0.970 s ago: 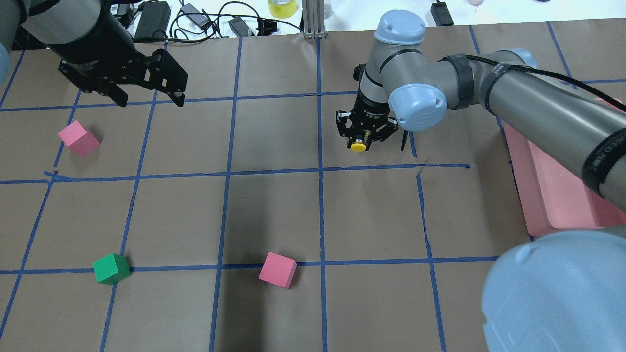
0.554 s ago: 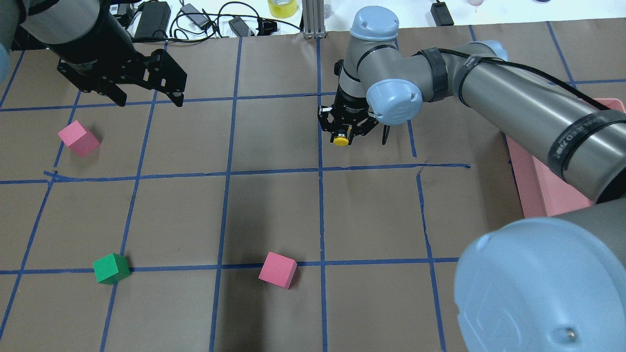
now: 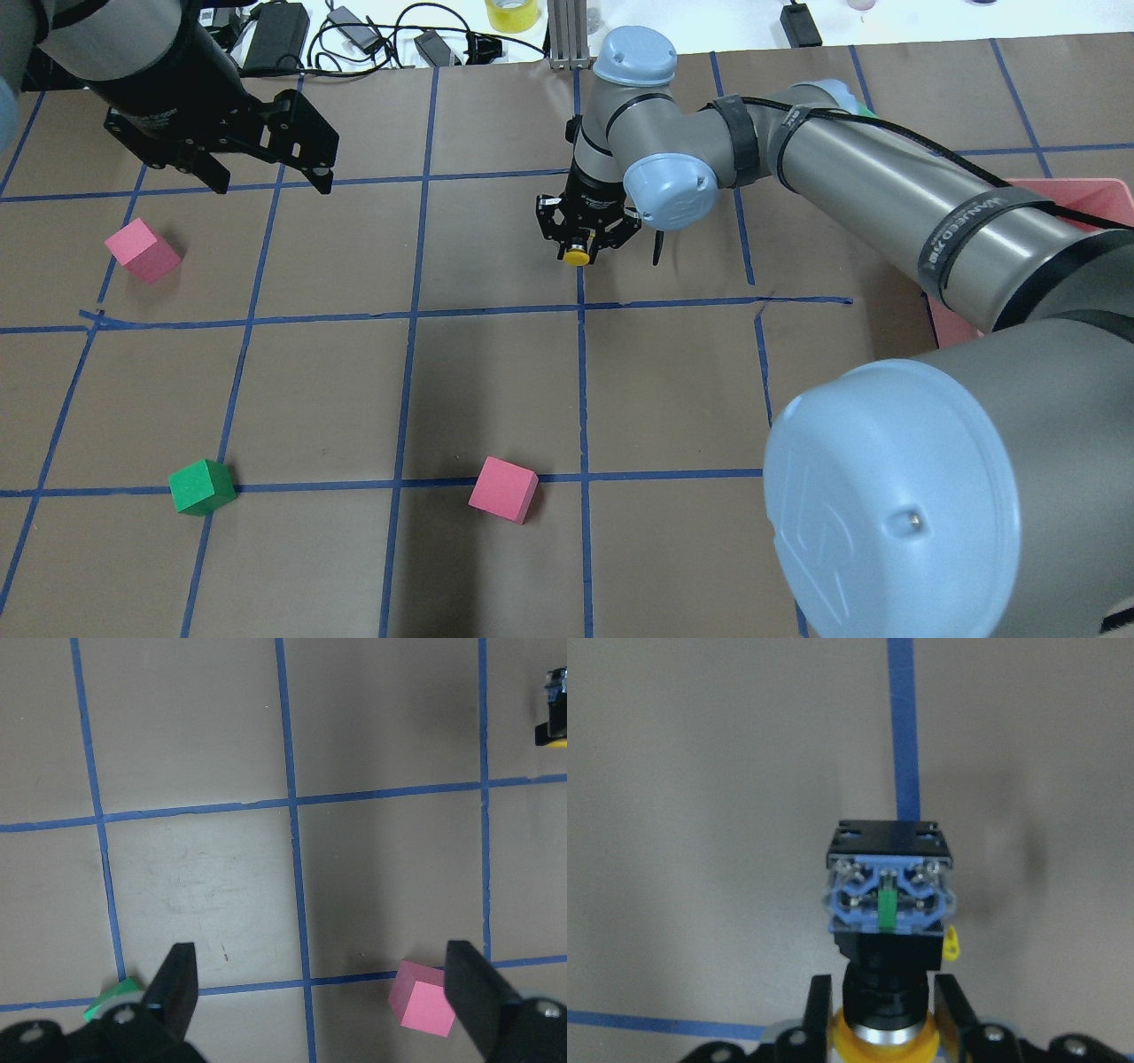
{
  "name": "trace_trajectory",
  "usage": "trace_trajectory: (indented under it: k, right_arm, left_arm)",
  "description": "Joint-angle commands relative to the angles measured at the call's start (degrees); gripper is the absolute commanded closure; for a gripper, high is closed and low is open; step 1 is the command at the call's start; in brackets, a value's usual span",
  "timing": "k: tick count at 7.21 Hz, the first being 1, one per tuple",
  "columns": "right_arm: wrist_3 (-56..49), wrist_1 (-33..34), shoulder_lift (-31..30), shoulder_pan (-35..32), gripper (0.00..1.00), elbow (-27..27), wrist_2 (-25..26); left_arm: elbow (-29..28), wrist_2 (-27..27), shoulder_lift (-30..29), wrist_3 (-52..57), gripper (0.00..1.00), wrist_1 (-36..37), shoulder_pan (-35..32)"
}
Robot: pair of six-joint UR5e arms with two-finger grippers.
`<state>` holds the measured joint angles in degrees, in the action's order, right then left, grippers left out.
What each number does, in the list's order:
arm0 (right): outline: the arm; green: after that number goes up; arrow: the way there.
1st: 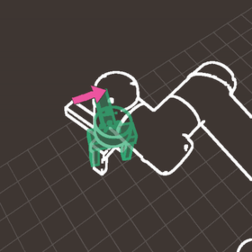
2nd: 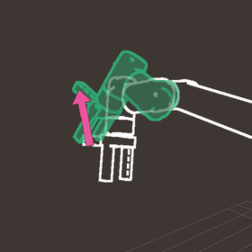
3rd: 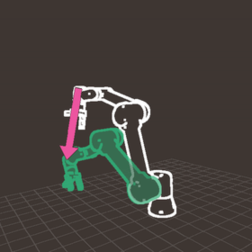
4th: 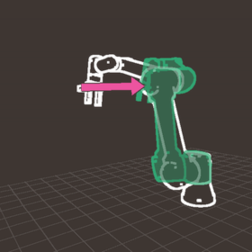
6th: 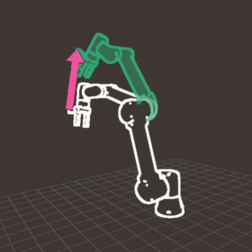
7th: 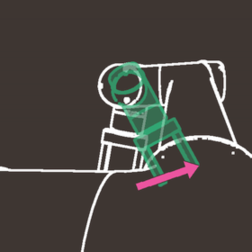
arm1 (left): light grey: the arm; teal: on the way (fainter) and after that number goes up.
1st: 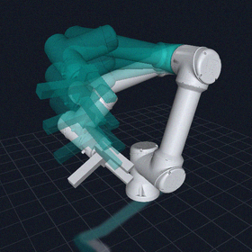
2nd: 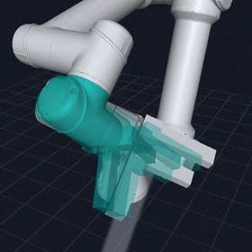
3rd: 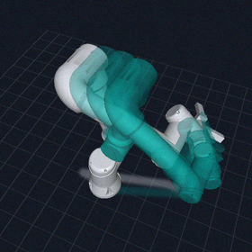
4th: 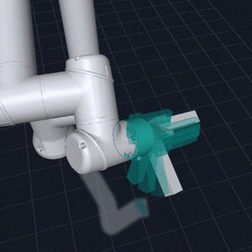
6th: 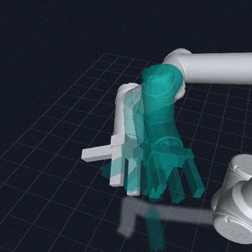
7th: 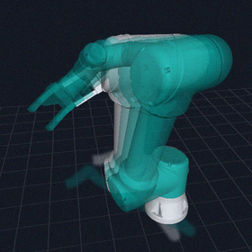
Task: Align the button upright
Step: 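Lower the switch onto the table and open the right gripper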
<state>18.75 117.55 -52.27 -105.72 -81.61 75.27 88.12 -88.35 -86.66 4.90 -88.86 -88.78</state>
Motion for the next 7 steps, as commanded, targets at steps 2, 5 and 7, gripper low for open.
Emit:
trace_trajectory:
  k: [2,5,7]
  right_arm:
    - [-2.65,2.07,2.43,-1.15,1.00,0.66,-0.47]
    - [-3.20,2.07,2.78,-1.24,1.00,0.57,-0.47]
    - [-5.91,2.59,2.78,-1.24,0.35,0.49,-0.12]
  left_arm:
    - [-0.14,0.02,0.09,0.02,0.00,0.00,1.15]
    - [0.21,0.02,0.17,-0.07,0.00,-0.09,1.07]
    - [0.56,-0.24,0.61,-0.07,0.00,-0.18,0.98]
